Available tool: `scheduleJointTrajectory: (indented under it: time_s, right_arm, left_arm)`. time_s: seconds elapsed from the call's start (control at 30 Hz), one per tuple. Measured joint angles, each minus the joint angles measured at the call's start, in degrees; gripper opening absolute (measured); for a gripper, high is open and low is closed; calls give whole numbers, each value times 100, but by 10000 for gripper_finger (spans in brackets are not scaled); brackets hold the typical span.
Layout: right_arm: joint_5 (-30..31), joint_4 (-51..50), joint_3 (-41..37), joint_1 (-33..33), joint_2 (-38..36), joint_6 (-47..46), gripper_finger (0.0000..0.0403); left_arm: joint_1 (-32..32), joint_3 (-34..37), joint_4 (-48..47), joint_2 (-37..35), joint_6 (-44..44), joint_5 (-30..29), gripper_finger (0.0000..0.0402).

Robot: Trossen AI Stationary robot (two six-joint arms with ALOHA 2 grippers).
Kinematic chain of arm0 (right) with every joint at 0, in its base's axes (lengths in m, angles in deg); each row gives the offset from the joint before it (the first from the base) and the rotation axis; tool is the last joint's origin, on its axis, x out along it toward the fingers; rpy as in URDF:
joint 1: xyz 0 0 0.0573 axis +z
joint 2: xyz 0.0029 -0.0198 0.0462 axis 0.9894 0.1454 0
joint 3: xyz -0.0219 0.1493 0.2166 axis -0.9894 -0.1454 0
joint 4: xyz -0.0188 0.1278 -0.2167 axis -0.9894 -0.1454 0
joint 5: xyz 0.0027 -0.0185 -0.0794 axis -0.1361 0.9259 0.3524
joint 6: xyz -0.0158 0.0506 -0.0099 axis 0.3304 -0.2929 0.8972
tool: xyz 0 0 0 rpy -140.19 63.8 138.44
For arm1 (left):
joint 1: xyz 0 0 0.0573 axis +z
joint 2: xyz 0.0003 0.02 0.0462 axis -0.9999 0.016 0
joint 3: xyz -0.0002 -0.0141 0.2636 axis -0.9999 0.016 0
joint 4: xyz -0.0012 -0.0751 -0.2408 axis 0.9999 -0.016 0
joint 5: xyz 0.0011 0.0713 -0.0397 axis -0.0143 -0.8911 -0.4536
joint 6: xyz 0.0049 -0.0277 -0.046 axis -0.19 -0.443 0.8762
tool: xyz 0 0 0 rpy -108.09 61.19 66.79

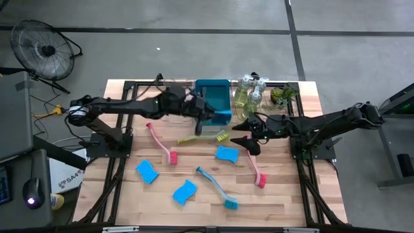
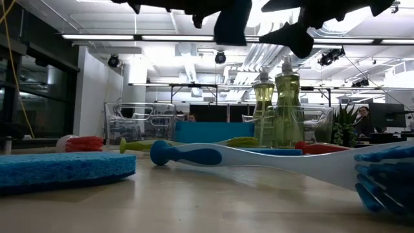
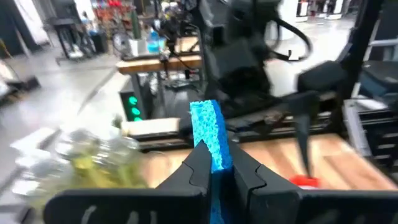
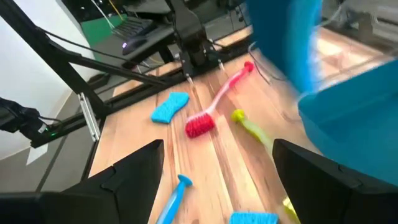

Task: Pick & Place Kitchen Sink Supplies
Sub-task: Put the blue sponge into the blue bin

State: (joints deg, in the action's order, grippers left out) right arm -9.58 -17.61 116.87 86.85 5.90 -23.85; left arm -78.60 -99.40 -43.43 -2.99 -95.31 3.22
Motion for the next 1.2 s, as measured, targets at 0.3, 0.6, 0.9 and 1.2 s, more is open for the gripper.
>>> scheduleJointTrajectory:
  time_s: [0.3, 0.6, 0.9, 1.2]
  right_arm:
    - [142, -69, 0, 4, -1, -172, 296]
    - [366, -70, 0, 4, -1, -319, 296]
    - [664, -53, 0, 4, -1, -348, 296]
    - [708, -53, 0, 4, 1, -599, 296]
  left_arm:
    - [902, 45, -198, 44, -696, 889, 14]
    - [1916, 497, -7, 211, -877, 1589, 14]
    - [2741, 526, 1024, 1066, -500, 2379, 14]
    - [3283, 527, 1645, 1928, -51, 2734, 14]
